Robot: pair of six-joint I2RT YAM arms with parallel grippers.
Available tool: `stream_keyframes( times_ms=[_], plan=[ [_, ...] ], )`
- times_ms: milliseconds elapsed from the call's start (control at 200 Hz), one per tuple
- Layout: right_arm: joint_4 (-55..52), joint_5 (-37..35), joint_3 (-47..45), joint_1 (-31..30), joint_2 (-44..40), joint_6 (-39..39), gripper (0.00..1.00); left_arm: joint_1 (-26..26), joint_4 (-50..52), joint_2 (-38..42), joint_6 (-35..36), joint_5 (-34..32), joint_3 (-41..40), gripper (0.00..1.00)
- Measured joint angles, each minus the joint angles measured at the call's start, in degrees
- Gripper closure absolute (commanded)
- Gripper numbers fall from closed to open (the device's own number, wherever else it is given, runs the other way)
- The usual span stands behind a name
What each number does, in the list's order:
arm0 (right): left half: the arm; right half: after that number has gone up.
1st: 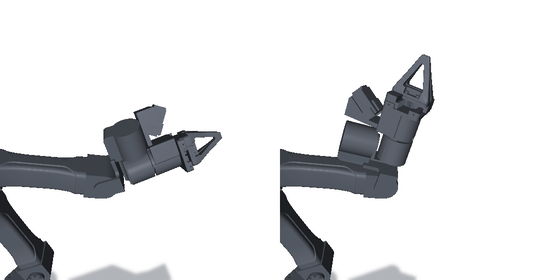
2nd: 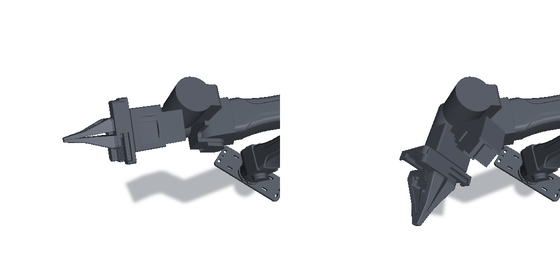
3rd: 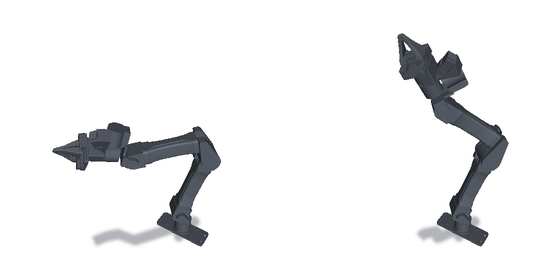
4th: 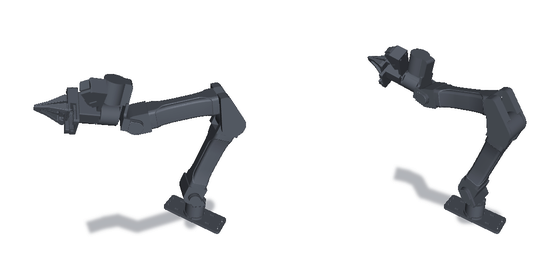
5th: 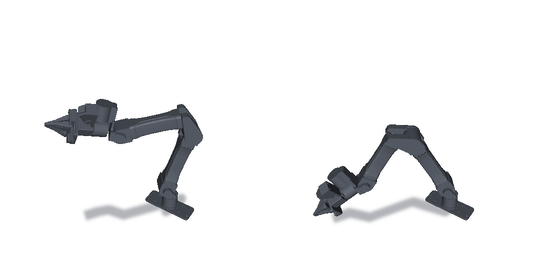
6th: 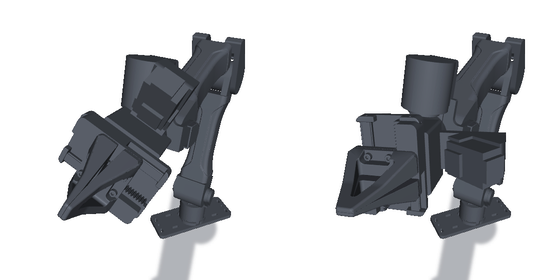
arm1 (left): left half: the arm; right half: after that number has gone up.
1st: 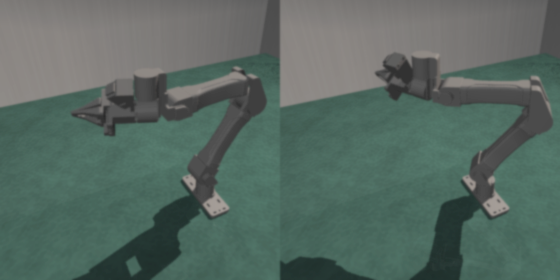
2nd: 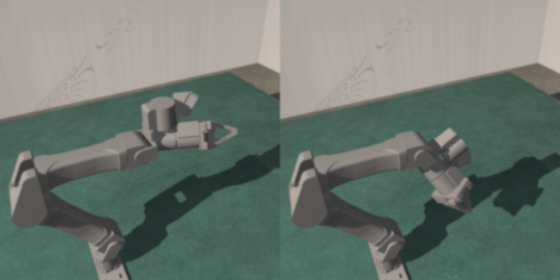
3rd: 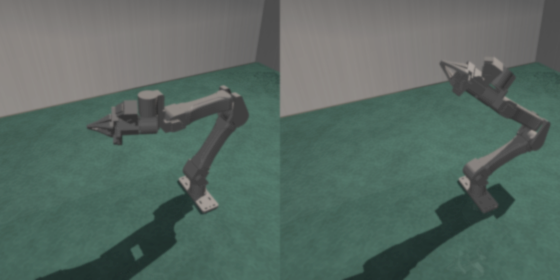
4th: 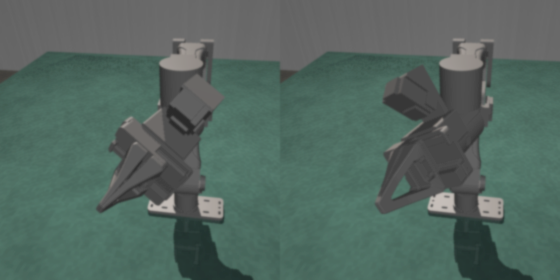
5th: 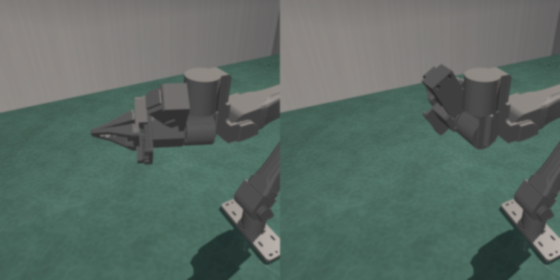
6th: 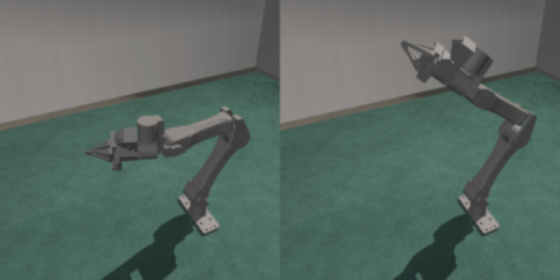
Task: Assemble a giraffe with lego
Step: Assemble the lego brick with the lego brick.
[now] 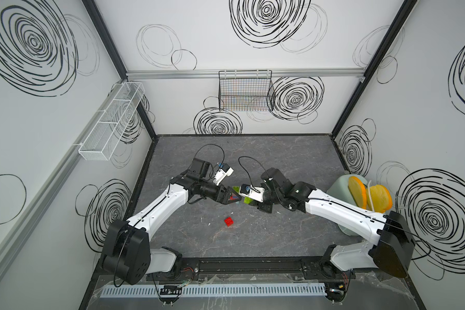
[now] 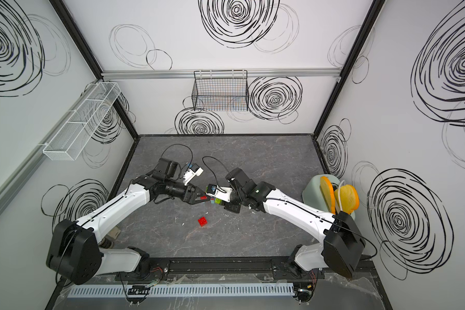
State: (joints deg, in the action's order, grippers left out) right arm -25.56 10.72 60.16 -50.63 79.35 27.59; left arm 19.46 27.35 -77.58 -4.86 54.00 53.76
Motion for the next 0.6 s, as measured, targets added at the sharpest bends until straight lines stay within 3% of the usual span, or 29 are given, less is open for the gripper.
stream_keyframes(
  times_ms=[245,600],
  plan=[
    [0.31,-0.35,4.44,-2.19,2.69,0.0,0.89,0.0,-2.01,-2.16,-3.8,3.32,-0.24,0.28],
    [0.46,-0.72,6.6,-4.33,4.9,0.02,0.89,-0.02,-4.63,-2.89,-7.02,5.66,-1.44,0.79]
  ],
)
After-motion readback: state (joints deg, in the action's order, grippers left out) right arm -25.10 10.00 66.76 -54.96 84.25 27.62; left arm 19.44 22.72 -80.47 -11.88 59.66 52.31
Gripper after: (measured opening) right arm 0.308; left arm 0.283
